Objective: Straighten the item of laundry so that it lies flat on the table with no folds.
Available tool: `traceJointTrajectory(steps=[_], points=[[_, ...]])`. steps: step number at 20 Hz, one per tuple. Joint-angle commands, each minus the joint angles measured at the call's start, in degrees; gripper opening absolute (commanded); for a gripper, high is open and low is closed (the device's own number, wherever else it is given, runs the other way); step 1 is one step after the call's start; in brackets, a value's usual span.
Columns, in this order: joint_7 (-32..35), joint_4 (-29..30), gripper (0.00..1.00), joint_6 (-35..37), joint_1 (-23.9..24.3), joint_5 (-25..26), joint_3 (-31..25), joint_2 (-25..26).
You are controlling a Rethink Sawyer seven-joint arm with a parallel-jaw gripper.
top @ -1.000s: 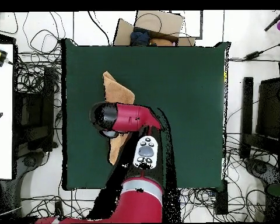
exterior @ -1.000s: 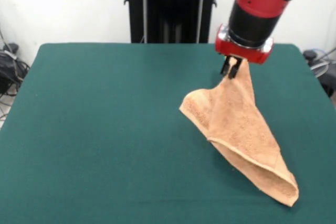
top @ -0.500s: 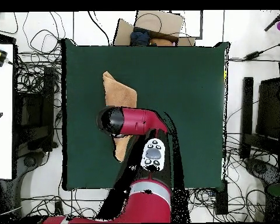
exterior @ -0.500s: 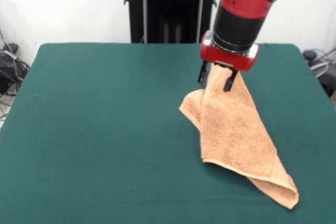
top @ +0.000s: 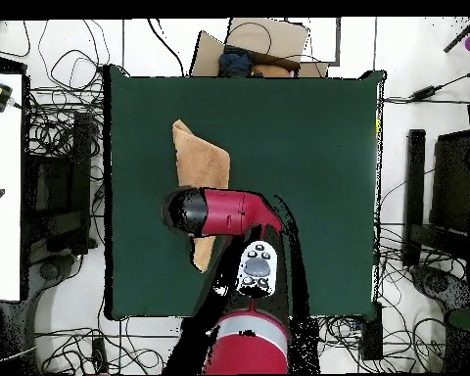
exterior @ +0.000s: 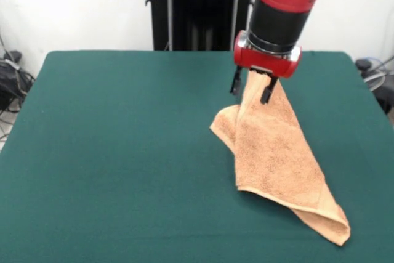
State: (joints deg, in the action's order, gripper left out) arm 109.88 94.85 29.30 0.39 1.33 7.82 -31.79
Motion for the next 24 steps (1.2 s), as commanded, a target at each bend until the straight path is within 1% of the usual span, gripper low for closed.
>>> traceJointTrajectory(steps=[1,2,4,5,7,9,10,13,16,19,21,24], points=[[1.39,0.34,1.0,-0.58,1.28,3.03,-4.8,2.86],[-0.2,-0.98,1.0,-2.5,2.63,3.73,-5.84,4.12],[-4.89,-6.39,1.0,-3.87,5.51,5.46,-8.37,7.71],[-6.9,-7.8,1.0,-2.38,6.79,6.06,-9.12,7.72],[-10.77,-9.23,1.0,1.63,9.56,6.94,-10.9,5.48],[-12.87,-10.43,1.0,5.49,11.64,7.66,-11.99,2.87],[-13.35,-11.15,1.0,7.12,12.45,8.0,-12.48,2.41],[-13.72,-12.83,1.0,8.38,14.94,9.31,-14.55,3.16],[-13.79,-12.21,1.0,8.53,16.94,10.55,-16.13,1.92],[-15.39,-13.98,1.0,12.13,19.12,11.27,-17.85,1.32],[-15.72,-15.61,1.0,13.26,20.22,11.98,-18.9,3.55],[-15.05,-15.69,1.0,10.02,22.01,13.48,-20.65,8.03]])
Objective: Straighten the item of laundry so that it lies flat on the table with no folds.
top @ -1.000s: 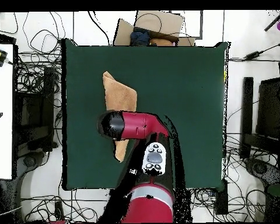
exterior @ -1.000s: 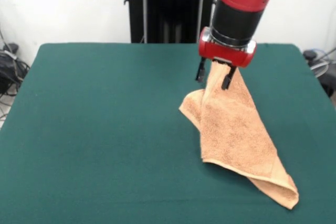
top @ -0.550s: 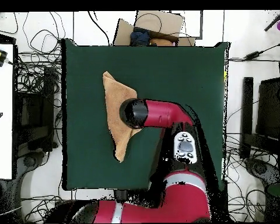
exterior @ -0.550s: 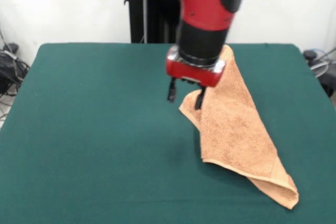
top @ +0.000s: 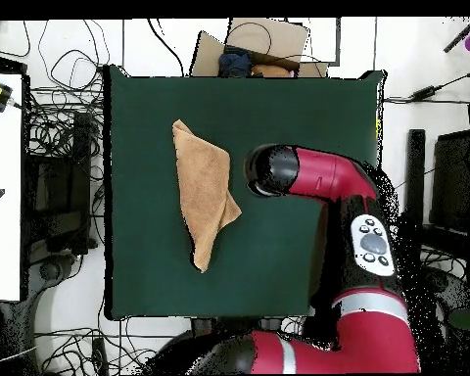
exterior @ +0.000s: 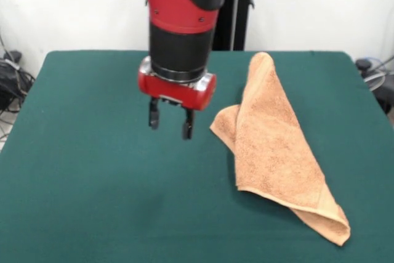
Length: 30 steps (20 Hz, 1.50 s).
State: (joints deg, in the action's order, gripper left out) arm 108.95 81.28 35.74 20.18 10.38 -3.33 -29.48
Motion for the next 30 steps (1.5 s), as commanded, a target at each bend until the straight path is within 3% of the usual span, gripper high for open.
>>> traceJointTrajectory(steps=[1,14,21,30], points=[[-14.07,-2.25,1.0,2.46,2.53,5.15,-9.95,6.73],[-7.35,2.34,1.0,-4.09,3.03,8.28,-10.38,10.43],[-5.08,9.6,1.0,-6.47,4.23,9.2,-9.77,5.26],[-5.13,12.35,1.0,-7.65,5.46,9.17,-10.4,5.33]])
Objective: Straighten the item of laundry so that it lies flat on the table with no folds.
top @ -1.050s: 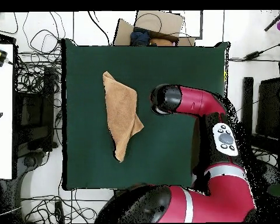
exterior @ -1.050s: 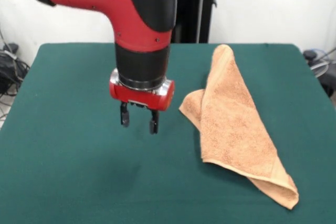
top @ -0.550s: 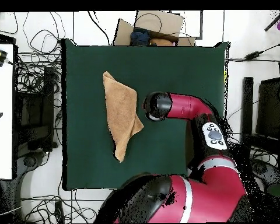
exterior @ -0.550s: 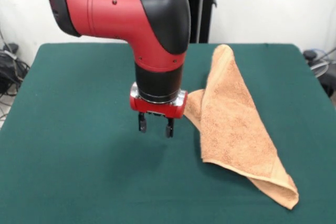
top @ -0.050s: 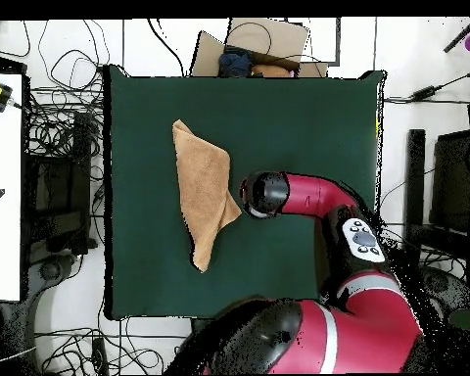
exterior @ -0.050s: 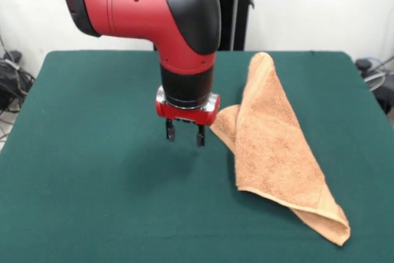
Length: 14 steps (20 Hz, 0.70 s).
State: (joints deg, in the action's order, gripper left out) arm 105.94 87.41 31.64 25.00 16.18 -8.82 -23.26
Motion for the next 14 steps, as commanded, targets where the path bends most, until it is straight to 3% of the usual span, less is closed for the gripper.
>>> traceJointTrajectory(steps=[1,9,14], points=[[-1.88,6.56,1.0,-3.72,0.49,3.5,-4.77,-1.05],[2.27,8.09,1.0,-9.79,-1.03,4.55,-3.08,2.36],[9.28,15.69,1.0,-12.01,-4.5,1.74,-2.0,-2.32]])
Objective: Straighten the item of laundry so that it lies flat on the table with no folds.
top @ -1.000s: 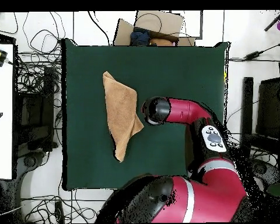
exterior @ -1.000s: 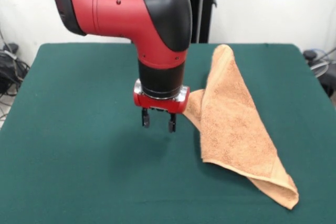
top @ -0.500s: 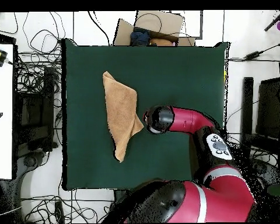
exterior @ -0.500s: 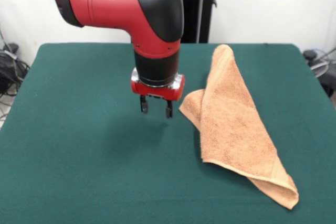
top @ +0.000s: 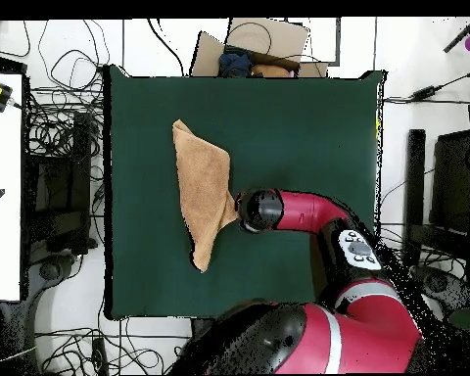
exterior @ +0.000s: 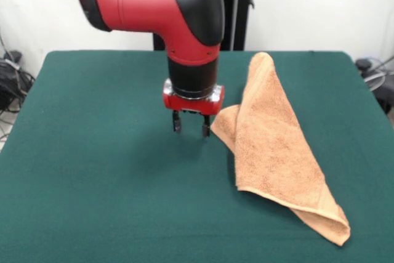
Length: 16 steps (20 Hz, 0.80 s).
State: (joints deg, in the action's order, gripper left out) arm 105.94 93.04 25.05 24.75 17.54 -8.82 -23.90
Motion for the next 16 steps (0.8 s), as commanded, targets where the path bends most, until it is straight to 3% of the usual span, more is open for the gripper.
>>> traceJointTrajectory(steps=[1,5,12,16], points=[[10.75,11.62,1.0,-6.04,-5.11,-0.43,-1.77,-2.68],[12.91,13.98,1.0,-6.73,-7.89,-2.68,-1.31,-4.07],[11.57,15.48,1.0,-7.69,-8.19,-4.95,-1.38,-4.17],[9.11,12.42,1.0,-9.49,-6.93,-4.0,-1.25,0.18]])
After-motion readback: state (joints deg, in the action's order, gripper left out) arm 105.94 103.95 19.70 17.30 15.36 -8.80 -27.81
